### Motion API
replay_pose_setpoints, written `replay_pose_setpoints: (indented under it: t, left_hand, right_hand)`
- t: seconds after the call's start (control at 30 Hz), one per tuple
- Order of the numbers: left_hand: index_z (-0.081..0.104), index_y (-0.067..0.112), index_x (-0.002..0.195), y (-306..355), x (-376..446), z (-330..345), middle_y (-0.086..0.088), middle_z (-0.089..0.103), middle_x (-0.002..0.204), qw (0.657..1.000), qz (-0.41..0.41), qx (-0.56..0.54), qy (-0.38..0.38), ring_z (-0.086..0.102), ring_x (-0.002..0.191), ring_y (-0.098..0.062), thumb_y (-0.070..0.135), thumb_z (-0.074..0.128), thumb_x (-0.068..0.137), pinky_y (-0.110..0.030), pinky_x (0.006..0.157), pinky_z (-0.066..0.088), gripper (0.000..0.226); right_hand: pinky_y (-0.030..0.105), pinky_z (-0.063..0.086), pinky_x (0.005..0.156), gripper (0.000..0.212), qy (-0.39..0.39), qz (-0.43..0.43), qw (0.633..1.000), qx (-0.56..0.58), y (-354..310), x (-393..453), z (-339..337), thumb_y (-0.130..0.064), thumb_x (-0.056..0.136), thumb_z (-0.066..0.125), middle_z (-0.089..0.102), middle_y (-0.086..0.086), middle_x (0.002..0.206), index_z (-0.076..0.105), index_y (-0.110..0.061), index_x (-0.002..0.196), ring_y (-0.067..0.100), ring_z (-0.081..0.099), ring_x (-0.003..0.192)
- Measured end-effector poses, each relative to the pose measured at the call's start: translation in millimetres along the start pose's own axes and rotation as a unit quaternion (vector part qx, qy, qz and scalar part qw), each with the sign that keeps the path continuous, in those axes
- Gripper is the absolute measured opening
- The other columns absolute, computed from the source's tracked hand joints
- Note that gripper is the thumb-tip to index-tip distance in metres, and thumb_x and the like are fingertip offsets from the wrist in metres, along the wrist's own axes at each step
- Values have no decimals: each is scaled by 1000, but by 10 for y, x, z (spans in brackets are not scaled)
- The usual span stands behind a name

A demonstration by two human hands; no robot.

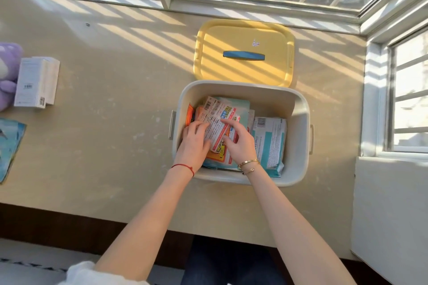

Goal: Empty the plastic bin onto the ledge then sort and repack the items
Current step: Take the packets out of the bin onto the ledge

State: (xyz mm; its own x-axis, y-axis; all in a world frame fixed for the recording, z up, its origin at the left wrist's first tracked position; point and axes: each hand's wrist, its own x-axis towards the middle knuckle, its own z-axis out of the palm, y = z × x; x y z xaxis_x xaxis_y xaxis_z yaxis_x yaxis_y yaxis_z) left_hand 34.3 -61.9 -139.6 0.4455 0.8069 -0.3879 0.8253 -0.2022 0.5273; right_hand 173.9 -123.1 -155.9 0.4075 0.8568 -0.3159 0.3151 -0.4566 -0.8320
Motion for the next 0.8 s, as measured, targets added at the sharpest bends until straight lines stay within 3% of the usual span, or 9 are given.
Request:
replay_pose_setpoints:
  t: [0.13, 0.2, 0.27, 0.43, 0.57, 0.73, 0.8]
  left_hand:
    - [37, 18, 147, 15, -16, -24, -3, 33, 150, 1000, 1, -15, 7, 31, 138, -20, 21, 53, 97, -38, 112, 34, 52]
    - [32, 22, 149, 17, 1, -14, -3, 29, 153, 999, -12, -24, -21, 31, 138, -20, 22, 53, 98, -38, 113, 32, 56]
    - [28, 25, 151, 33, 30, 8, -4, 25, 155, 997, -27, -38, -53, 32, 139, -22, 22, 54, 97, -39, 113, 31, 60]
    - [33, 28, 147, 91, 89, 70, -9, 22, 153, 993, -80, -71, -39, 36, 137, -29, 16, 67, 89, -45, 113, 36, 69]
    - [35, 35, 145, 98, 122, 82, -12, 37, 139, 988, -97, -112, -40, 45, 129, -28, 8, 72, 83, -47, 110, 39, 77]
    - [43, 41, 138, 110, 126, 19, -2, 52, 134, 970, -67, -214, -94, 55, 118, -18, -3, 66, 85, -33, 93, 54, 73]
    - [48, 39, 134, 119, 119, -25, 6, 52, 137, 965, -52, -233, -107, 52, 123, -14, -7, 63, 85, -27, 93, 51, 69]
  right_hand:
    - [36, 54, 94, 46, 22, 44, 997, 61, 152, -150, -406, -1, 89, 57, 58, -22, 124, 60, -34, 120, 4, 57, 115]
    - [41, 58, 85, 45, 27, 45, 995, 81, 218, -229, -650, 1, 90, 55, 58, -21, 123, 60, -34, 117, 7, 60, 114]
    - [43, 58, 88, 44, 43, 43, 992, 110, 275, -297, -870, 4, 91, 53, 59, -13, 126, 61, -30, 117, 10, 58, 119]
    - [42, 57, 91, 39, 58, 52, 981, 178, 315, -398, -1144, 8, 93, 49, 57, -2, 131, 58, -19, 120, 13, 58, 121]
    - [40, 55, 93, 40, 64, 50, 978, 195, 302, -396, -1125, 8, 93, 48, 56, -1, 134, 58, -19, 120, 15, 55, 126]
    - [37, 56, 92, 39, 68, 49, 976, 199, 286, -421, -1172, 8, 93, 48, 55, -1, 134, 58, -18, 120, 14, 54, 125]
    - [36, 56, 91, 39, 66, 52, 976, 201, 287, -444, -1206, 8, 93, 48, 56, -1, 134, 58, -18, 120, 14, 55, 124]
